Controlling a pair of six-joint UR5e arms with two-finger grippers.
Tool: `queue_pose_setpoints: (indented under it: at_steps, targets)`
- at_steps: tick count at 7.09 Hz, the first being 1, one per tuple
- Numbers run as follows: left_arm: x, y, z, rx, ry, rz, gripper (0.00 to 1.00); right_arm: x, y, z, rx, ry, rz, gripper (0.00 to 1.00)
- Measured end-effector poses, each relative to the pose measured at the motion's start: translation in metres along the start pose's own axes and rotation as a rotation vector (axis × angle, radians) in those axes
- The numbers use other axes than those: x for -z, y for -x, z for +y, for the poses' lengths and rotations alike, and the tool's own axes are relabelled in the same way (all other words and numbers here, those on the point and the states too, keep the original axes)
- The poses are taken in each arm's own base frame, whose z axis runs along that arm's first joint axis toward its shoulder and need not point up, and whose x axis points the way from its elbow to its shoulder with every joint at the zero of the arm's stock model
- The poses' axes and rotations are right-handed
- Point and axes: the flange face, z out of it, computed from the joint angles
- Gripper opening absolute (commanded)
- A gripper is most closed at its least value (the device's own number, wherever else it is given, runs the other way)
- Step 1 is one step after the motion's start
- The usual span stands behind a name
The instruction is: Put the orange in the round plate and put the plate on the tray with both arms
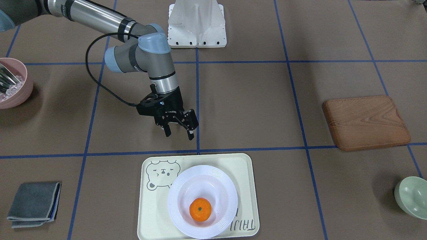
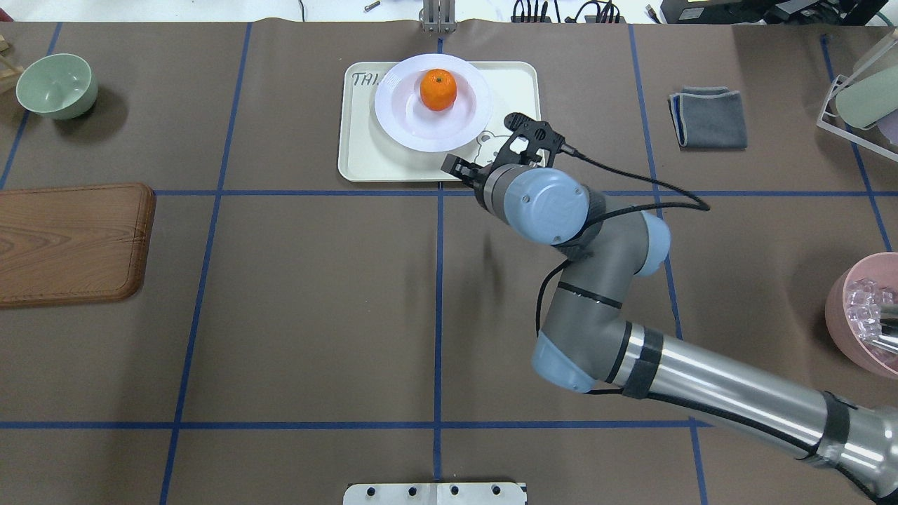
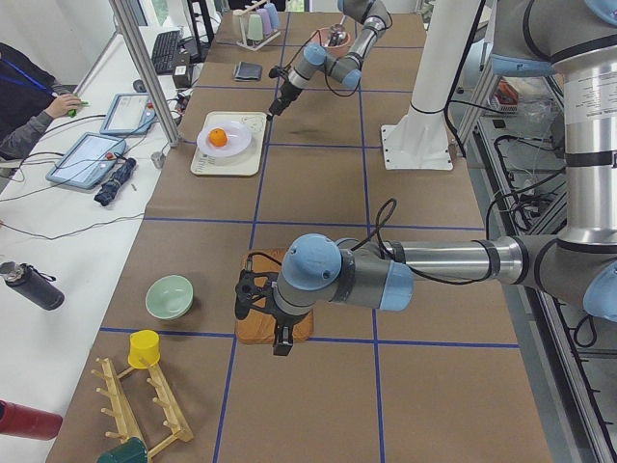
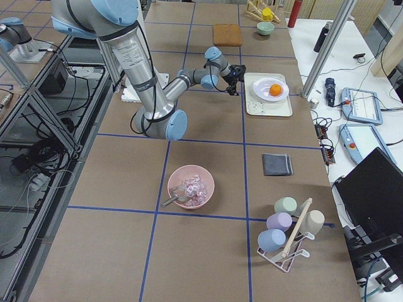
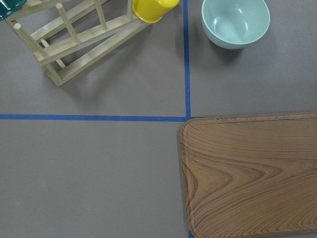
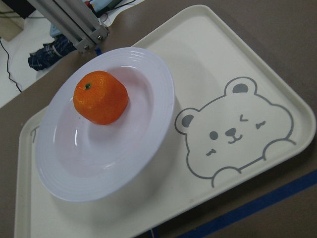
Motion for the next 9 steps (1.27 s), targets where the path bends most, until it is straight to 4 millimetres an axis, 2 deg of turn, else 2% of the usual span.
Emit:
queue_pose_setpoints:
  at_steps: [1, 3, 4, 6, 7, 8, 9]
  targets:
    - [-0.008, -0.003, 0.001, -0.007, 0.019, -0.001, 0.98, 0.020, -0.021, -0.036, 0.150, 0.072, 0.080, 1.00]
    - [-0.045, -0.027, 0.000, -0.075, 0.107, -0.044, 0.98, 0.062, -0.077, -0.126, 0.363, 0.207, 0.155, 1.00]
    - [-0.061, -0.039, 0.000, -0.117, 0.141, -0.059, 0.98, 0.081, -0.123, -0.179, 0.436, 0.269, 0.154, 1.00]
    - [-0.074, -0.048, 0.002, -0.211, 0.172, -0.068, 0.98, 0.121, -0.233, -0.272, 0.535, 0.345, 0.138, 1.00]
    - [-0.075, -0.048, 0.003, -0.232, 0.178, -0.067, 0.98, 0.143, -0.287, -0.307, 0.572, 0.380, 0.152, 1.00]
    - [-0.075, -0.048, 0.003, -0.239, 0.179, -0.066, 0.98, 0.161, -0.334, -0.332, 0.614, 0.423, 0.176, 1.00]
    - [-0.074, -0.048, 0.003, -0.240, 0.178, -0.064, 0.98, 0.177, -0.384, -0.347, 0.652, 0.477, 0.190, 1.00]
